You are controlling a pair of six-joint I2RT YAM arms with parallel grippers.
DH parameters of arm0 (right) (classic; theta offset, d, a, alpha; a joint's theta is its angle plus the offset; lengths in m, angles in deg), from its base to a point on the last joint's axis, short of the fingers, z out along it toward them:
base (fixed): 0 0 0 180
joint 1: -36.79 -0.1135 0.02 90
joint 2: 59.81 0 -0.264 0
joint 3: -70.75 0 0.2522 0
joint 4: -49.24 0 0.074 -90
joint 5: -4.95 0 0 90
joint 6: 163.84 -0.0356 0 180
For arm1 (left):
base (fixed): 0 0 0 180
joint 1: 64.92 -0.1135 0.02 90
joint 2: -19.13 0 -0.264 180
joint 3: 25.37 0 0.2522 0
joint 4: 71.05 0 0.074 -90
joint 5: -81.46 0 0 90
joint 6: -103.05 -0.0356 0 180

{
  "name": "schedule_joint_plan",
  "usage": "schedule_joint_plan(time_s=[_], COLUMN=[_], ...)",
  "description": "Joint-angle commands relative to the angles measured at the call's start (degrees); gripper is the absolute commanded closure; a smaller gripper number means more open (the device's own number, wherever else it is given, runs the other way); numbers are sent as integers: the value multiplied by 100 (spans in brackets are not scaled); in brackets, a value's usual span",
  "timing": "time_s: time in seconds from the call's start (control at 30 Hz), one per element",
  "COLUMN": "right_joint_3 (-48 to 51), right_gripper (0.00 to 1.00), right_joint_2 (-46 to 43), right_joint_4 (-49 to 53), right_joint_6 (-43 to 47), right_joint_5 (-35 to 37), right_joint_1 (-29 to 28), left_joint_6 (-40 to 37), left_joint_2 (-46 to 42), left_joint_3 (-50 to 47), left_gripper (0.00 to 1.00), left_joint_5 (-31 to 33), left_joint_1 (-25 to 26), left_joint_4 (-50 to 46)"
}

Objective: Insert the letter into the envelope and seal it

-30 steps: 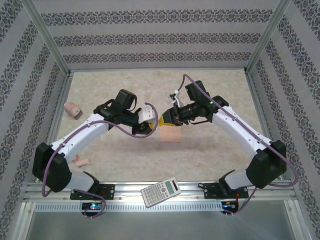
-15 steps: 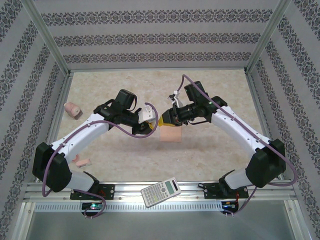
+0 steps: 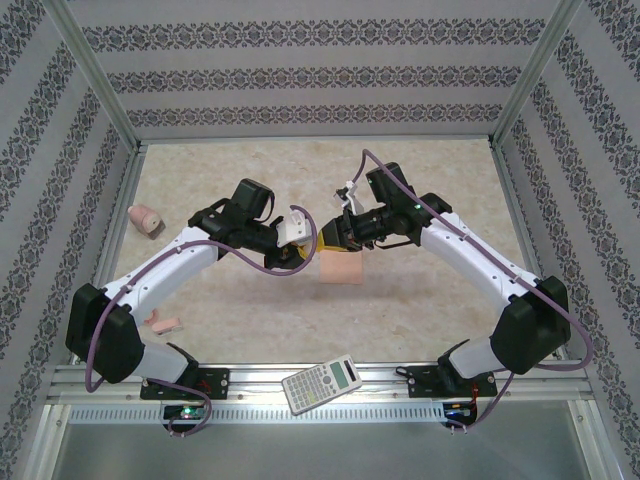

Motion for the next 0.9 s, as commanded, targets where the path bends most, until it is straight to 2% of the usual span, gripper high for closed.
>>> schedule_joint_plan(time_s=[0.0, 0.87], right_joint_3=[0, -19], right_gripper=[80, 80], right_joint_2=[93, 186], right_joint_4=[-147, -112], right_joint_6=[-75, -46], right_joint_5=[34, -243], right_joint_1=[-67, -111], left_joint_6=[3, 7], left_joint_2=[39, 121], left_joint_3=[48, 98], left_gripper=[100, 100], left_joint_5=[-178, -166], left_joint_1=[78, 77], left_joint_4=[-45, -96])
